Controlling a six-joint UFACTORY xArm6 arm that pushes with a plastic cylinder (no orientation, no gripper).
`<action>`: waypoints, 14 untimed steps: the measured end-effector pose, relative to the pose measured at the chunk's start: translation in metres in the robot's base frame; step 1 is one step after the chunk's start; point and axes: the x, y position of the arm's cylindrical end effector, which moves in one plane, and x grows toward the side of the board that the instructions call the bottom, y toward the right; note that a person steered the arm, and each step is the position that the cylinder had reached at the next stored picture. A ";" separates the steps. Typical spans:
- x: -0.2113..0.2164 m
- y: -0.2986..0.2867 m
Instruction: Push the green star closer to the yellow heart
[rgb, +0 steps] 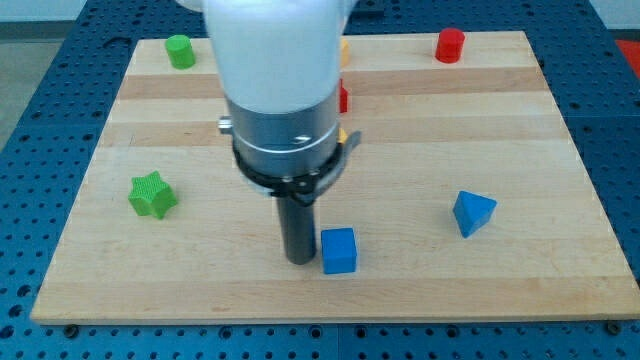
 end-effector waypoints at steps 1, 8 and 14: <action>0.000 -0.043; -0.081 -0.171; -0.053 -0.059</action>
